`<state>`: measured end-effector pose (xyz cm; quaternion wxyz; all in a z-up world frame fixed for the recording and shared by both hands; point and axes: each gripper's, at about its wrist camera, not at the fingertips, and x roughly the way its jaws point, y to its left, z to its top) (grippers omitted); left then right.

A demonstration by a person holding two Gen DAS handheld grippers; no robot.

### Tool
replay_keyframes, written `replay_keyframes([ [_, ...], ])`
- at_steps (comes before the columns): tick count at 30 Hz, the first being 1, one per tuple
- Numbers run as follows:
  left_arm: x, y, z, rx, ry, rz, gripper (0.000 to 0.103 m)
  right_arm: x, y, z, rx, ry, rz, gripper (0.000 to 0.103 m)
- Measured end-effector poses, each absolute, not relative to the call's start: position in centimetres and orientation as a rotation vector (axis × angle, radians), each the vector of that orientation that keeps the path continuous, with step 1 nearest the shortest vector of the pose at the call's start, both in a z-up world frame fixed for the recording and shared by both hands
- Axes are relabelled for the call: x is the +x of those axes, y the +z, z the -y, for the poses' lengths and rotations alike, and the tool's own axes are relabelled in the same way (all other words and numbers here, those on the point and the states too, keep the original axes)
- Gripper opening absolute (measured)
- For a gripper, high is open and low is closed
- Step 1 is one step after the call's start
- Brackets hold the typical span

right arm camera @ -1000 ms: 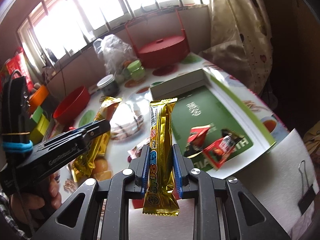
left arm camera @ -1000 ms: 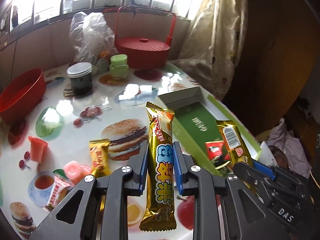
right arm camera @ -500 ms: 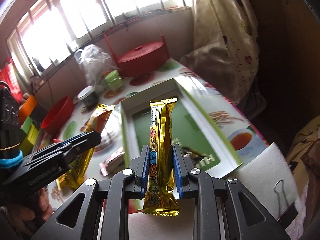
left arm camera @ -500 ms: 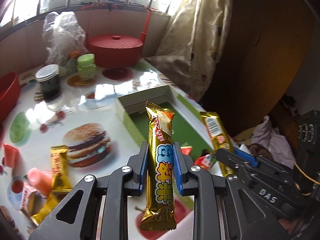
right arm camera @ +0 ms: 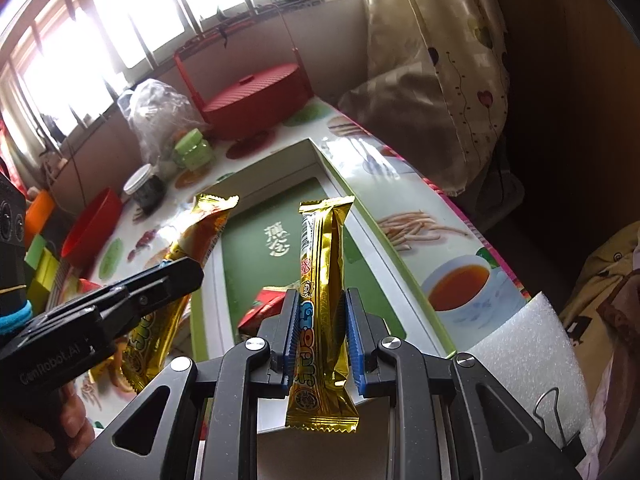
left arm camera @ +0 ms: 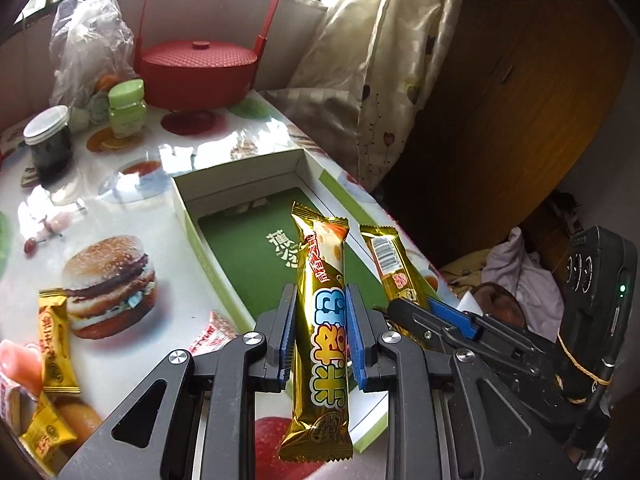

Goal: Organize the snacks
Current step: 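Carry both gold bars over the green gift box with both tools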

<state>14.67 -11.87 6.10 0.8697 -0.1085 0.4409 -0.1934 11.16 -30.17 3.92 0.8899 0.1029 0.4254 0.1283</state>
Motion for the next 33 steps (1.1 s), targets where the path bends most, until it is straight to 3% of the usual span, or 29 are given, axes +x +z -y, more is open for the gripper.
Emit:
replay_keyframes([
  [28, 16.4, 2.6, 12.9, -0.292, -0.379, -1.029, 0.024, 13.2, 2.2, 30.3, 0.164, 0.270, -0.921, 0.021],
  [33, 16.3, 2.8, 12.6, -0.326, -0.393, -1.023, 0.030, 13.2, 2.3, 30.3, 0.162, 0.269, -0.920, 0.022],
])
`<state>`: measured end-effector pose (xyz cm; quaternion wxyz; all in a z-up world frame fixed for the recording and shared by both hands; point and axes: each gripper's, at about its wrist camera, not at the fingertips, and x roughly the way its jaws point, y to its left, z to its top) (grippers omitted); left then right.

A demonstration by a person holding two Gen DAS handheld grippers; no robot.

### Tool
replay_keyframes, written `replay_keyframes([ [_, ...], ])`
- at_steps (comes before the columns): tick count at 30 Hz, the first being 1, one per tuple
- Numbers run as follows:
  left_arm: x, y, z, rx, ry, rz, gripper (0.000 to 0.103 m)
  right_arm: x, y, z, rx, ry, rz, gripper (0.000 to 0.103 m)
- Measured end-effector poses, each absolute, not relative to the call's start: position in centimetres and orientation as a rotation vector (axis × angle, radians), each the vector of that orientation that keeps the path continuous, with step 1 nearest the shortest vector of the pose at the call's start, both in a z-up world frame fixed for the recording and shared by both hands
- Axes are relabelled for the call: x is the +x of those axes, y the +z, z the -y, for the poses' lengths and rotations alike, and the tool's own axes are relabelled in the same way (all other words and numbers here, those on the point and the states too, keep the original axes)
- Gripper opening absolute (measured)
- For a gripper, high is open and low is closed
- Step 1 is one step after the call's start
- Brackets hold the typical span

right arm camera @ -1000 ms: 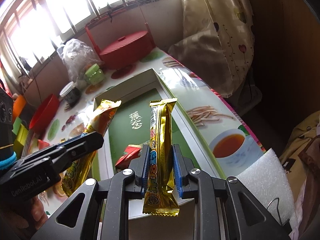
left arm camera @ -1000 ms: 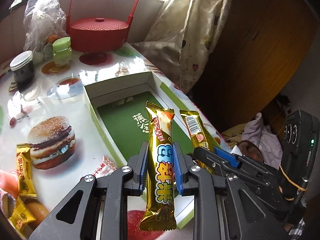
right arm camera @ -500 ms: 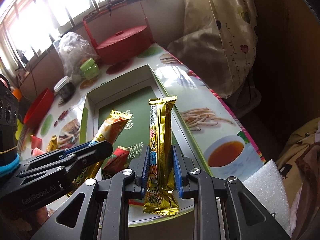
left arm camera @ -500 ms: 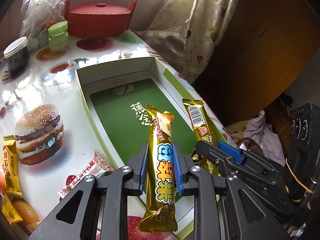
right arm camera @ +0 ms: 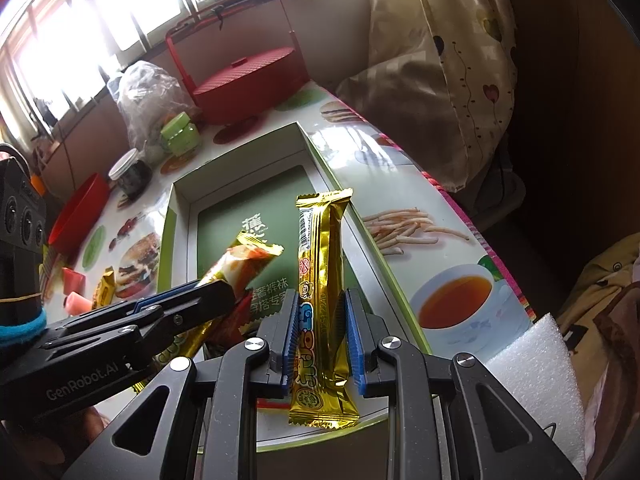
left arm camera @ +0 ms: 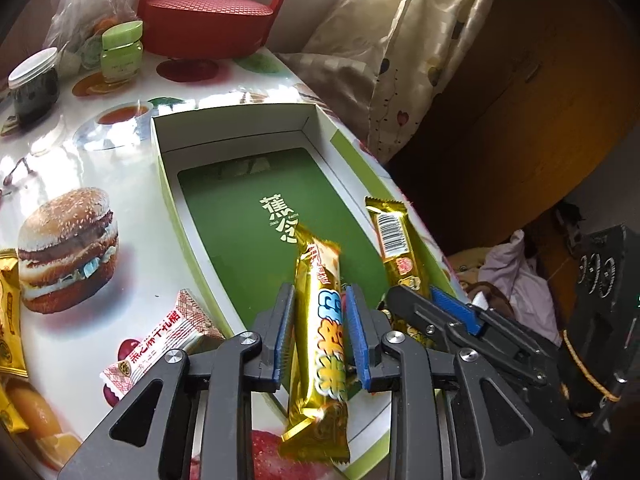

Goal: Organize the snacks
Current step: 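Carry both gold bars over the green gift box with both tools, then open both tools to drop the gold bars into the green box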

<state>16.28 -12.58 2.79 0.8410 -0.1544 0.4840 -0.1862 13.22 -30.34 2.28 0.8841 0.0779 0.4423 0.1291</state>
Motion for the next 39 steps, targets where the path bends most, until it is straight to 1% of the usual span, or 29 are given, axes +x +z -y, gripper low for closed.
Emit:
replay_keyframes([
  [2, 16.2, 3.0, 12.6, -0.326, -0.399, -1.018, 0.032, 13.1, 2.2, 30.3, 0.161, 0.265, -0.921, 0.022],
  [13, 15.1, 3.9, 12.3, -0.327, -0.398, -0.993, 0.032, 12.3, 2.5, 30.2, 0.167, 0.247, -0.912, 0.028],
  [24, 12.9, 5.6, 11.4, -0.261, -0.364, -0.945, 0.033, 10.1, 3.6, 29.8, 0.182, 0.234, -0.868, 0.031],
  [26, 12.5, 5.9, 11.1, -0.247, -0.354, -0.937, 0.035, 9.6, 3.8, 29.5, 0.175, 0.229, -0.860, 0.032],
  [27, 12.3, 6.0, 10.8, -0.247, -0.350, -0.932, 0.039, 9.4, 4.0, 29.4, 0.172, 0.230, -0.855, 0.033],
  [28, 12.1, 6.0, 10.6, -0.248, -0.343, -0.931, 0.044, 9.1, 4.1, 29.1, 0.170, 0.233, -0.848, 0.033],
  [39, 9.1, 6.6, 7.5, -0.192, -0.244, -0.872, 0.045, 7.1, 5.0, 26.8, 0.150, 0.282, -0.807, 0.038],
])
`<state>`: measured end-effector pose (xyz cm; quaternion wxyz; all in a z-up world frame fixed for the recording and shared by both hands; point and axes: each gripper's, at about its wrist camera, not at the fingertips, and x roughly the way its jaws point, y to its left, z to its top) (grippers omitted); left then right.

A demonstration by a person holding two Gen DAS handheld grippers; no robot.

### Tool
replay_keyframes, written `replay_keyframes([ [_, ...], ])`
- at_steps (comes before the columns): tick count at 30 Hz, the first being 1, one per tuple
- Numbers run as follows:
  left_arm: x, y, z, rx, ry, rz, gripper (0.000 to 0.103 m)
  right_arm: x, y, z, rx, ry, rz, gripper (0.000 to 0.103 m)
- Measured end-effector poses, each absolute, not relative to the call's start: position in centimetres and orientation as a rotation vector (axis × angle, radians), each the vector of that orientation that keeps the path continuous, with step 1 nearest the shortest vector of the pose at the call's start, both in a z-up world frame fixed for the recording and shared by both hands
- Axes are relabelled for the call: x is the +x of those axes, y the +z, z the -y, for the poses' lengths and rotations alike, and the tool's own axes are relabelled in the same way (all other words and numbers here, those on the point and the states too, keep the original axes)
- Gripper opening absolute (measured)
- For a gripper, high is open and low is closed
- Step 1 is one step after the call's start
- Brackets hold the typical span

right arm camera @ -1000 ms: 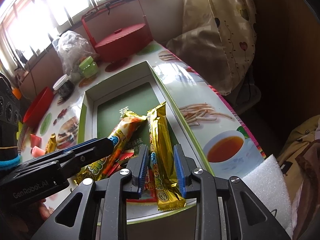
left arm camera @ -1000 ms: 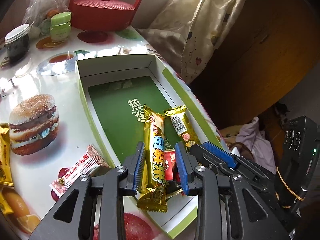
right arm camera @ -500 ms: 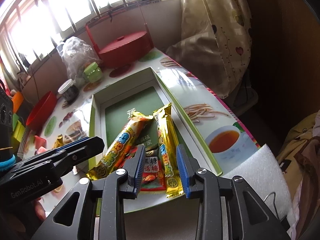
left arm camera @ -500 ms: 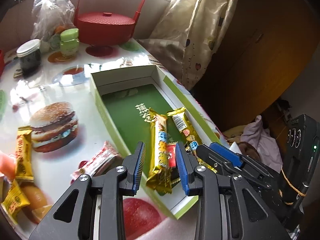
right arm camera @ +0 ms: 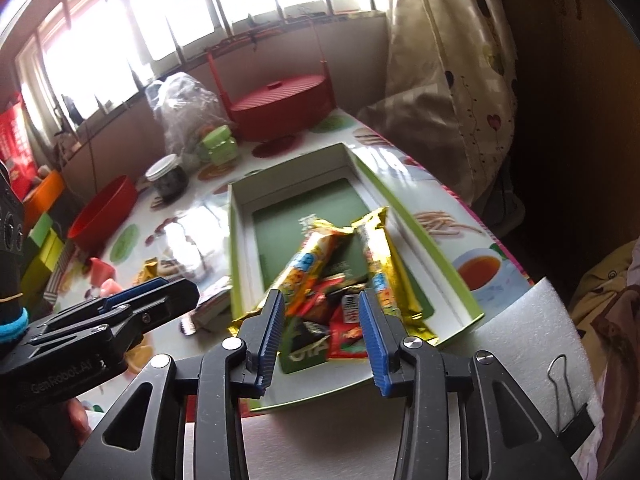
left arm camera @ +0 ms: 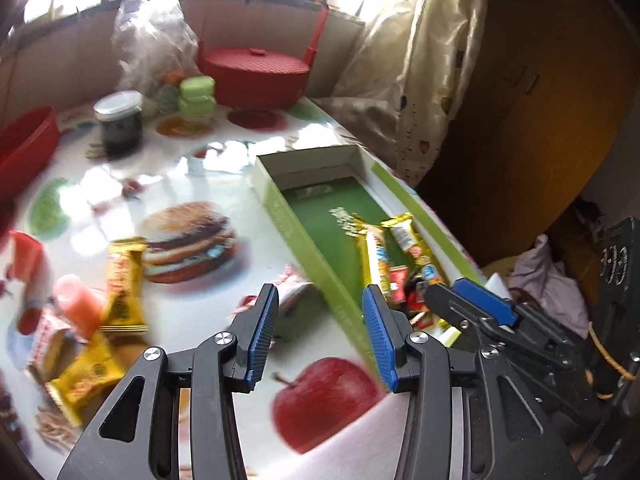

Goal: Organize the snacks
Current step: 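Open both tools to drop the gold bars into the green box, then move both open tools back over the remaining snacks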

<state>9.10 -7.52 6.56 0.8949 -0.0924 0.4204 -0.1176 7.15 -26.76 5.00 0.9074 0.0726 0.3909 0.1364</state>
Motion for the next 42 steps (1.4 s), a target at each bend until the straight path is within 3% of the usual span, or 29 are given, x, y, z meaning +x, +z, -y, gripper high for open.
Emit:
replay_keyframes([
  [30, 4.5, 8.8, 0.6, -0.137, -0.091, -0.731, 0.045, 5.3, 5.7, 19.2, 0.043, 0.444, -0.802, 0.045],
  [42, 3.1, 7.1, -5.3, -0.196, -0.004, -0.739, 0.045, 6.9, 3.7, 16.6, -0.002, 0.449, -0.865, 0.052],
])
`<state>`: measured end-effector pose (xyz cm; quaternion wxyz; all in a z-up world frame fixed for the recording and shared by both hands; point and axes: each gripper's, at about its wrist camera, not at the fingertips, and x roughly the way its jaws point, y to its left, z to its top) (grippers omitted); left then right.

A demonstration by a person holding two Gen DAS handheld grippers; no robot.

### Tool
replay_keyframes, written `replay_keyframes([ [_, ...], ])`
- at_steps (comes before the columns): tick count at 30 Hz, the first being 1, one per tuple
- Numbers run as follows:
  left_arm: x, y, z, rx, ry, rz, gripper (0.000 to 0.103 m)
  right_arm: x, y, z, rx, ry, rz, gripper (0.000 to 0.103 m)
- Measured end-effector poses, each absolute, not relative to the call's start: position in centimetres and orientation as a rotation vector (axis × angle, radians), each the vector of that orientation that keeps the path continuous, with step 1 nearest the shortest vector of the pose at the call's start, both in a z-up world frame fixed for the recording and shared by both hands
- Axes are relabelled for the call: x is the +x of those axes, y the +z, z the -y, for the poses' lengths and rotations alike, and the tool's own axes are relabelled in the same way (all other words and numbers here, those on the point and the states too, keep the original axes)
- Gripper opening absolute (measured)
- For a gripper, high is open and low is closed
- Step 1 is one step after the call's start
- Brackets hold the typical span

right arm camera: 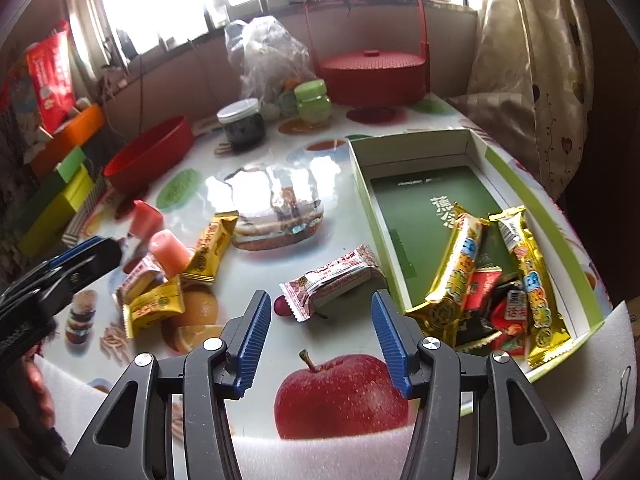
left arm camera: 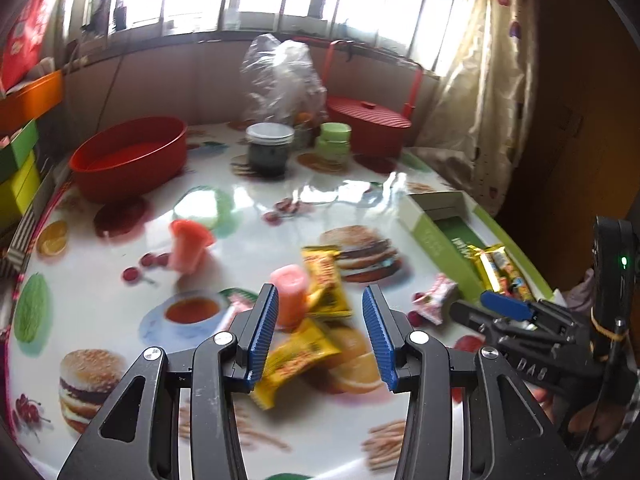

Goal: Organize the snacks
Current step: 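Move both open tools back over the remaining snacks, then grasp the pink-white wrapped snack bar with the right tool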

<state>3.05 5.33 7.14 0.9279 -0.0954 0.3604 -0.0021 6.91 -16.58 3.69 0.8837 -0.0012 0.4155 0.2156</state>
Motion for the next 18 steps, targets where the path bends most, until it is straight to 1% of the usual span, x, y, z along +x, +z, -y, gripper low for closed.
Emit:
replay_keyframes([
  [10, 2.3, 5.5, -9.2, -0.253, 0.059, -0.762, 0.045, 9.6, 1.9, 13.7, -0.064, 0.448, -0.916, 0.053],
  [18, 2.2, 4.6, -10.7, -0.281, 0.081, -0.776, 0.045, 11.2, 1.2, 11.6, -0.123, 0.453, -0.930, 0.053],
])
